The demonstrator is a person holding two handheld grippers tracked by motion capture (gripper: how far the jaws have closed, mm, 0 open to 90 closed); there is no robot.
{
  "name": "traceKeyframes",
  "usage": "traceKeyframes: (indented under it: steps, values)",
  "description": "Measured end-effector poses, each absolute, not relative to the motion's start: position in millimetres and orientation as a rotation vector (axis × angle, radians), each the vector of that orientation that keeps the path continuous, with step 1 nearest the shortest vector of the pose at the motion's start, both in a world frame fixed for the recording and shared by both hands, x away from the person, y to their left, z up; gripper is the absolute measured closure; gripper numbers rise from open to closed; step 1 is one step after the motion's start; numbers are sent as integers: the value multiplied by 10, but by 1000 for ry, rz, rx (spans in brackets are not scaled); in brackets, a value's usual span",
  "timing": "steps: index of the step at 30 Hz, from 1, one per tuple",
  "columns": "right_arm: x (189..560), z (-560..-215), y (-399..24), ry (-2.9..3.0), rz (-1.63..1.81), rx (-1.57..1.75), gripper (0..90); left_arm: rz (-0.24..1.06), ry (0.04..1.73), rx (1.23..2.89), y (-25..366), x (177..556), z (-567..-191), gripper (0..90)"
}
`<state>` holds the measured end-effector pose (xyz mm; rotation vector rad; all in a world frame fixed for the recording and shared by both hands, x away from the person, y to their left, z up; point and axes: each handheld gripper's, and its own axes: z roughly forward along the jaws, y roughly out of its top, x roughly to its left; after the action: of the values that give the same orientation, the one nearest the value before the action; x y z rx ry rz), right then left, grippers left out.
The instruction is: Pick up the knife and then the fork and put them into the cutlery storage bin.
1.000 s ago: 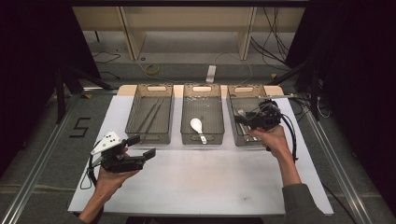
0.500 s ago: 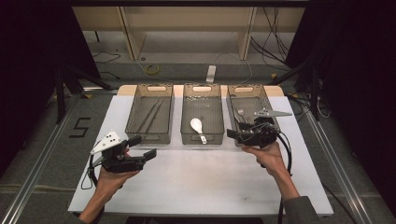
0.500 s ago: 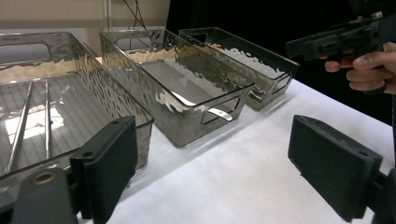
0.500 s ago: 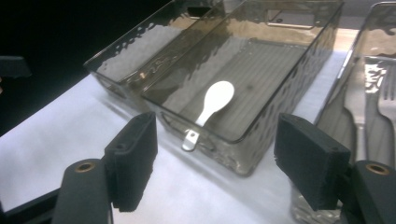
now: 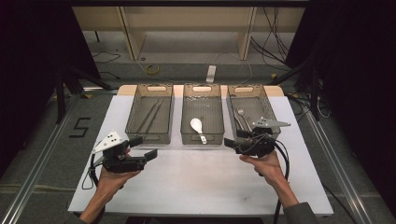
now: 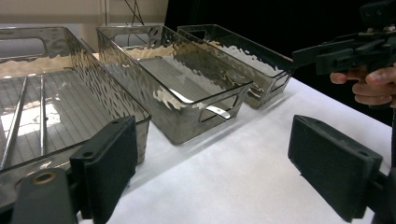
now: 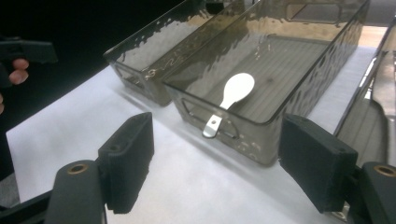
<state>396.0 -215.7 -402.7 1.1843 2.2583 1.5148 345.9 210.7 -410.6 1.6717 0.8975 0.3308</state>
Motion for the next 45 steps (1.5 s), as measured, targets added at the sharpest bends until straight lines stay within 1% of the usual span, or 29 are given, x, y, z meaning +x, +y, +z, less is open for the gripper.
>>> traceKeyframes:
  steps: [10, 23, 32, 45]
  values:
    - [3773, -4051, -2174, 2236, 1561, 1118, 260, 317, 886, 1676, 2088, 3445, -4110, 153]
    - [3481, -4195, -2292, 2197, 1555, 1073, 251, 286, 885, 1672, 2094, 3436, -4123, 153]
    - [3364, -4235, -2373, 2138, 1554, 1095, 209, 273, 886, 1674, 2096, 3431, -4133, 152]
    - [3227, -4310, -2437, 2116, 1529, 1117, 206, 254, 878, 1698, 2061, 3401, -4158, 152]
